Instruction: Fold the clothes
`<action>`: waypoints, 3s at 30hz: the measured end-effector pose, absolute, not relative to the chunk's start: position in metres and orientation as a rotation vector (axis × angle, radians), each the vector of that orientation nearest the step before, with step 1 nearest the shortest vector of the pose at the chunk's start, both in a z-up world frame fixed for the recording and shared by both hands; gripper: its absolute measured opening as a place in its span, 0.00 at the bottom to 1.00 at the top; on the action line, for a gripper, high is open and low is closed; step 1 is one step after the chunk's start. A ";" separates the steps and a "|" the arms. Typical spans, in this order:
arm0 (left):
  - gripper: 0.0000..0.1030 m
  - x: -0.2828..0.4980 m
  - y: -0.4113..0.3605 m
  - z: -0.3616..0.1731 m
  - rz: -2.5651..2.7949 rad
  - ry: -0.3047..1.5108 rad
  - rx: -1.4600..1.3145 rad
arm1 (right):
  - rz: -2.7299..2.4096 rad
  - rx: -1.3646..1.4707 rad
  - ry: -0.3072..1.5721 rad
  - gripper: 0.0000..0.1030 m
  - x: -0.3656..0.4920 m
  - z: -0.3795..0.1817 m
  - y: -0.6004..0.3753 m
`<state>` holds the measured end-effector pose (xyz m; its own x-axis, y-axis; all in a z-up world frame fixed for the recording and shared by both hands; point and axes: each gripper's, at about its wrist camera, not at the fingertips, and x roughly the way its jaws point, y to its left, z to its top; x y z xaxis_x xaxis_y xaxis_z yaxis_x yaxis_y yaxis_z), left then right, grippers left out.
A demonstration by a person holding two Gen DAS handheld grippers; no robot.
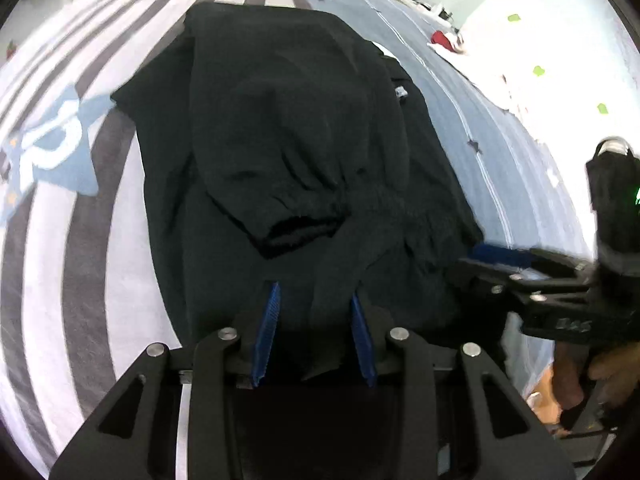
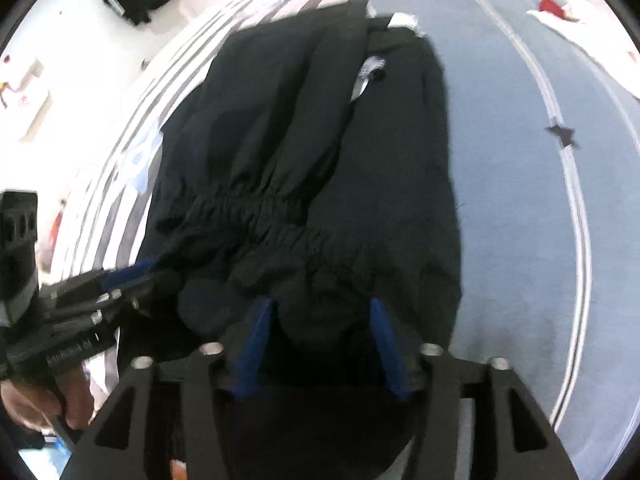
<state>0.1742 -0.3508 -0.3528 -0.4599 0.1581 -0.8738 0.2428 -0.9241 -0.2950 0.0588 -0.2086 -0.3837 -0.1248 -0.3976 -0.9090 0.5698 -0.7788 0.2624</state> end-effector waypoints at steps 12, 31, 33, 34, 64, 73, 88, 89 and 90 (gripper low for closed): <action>0.01 0.207 -0.347 -0.342 -2.596 0.634 1.560 | -1.807 1.471 0.064 0.09 0.052 -0.394 -0.204; 0.19 0.296 -0.328 -0.317 -2.516 0.506 1.888 | -1.821 1.458 0.289 0.22 0.073 -0.341 -0.153; 0.20 0.324 -0.326 -0.307 -2.542 0.469 1.882 | -1.817 1.438 0.199 0.31 0.075 -0.332 -0.156; 0.20 0.330 -0.329 -0.306 -2.534 0.485 1.883 | -1.803 1.434 0.153 0.34 0.072 -0.330 -0.159; 0.20 0.362 -0.359 -0.296 -2.503 0.726 2.037 | -1.312 1.679 0.216 0.35 0.155 -0.370 -0.150; 0.20 0.305 -0.424 -0.277 -2.522 0.824 1.656 | -1.588 1.637 0.011 0.37 0.090 -0.349 -0.163; 0.10 0.255 -0.436 -0.302 -2.511 0.882 1.609 | -1.612 1.669 -0.127 0.18 0.014 -0.405 -0.229; 0.09 0.257 -0.437 -0.293 -2.538 0.891 1.580 | -1.609 1.639 -0.140 0.09 0.015 -0.400 -0.227; 0.07 0.259 -0.438 -0.285 -2.564 0.900 1.551 | -1.611 1.603 -0.150 0.09 0.015 -0.391 -0.224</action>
<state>0.2589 -0.4384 -0.2852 -0.5086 0.2745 -0.8161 0.2957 -0.8345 -0.4650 0.0149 -0.2241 -0.3914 0.1678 -0.6143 -0.7710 0.4615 -0.6421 0.6121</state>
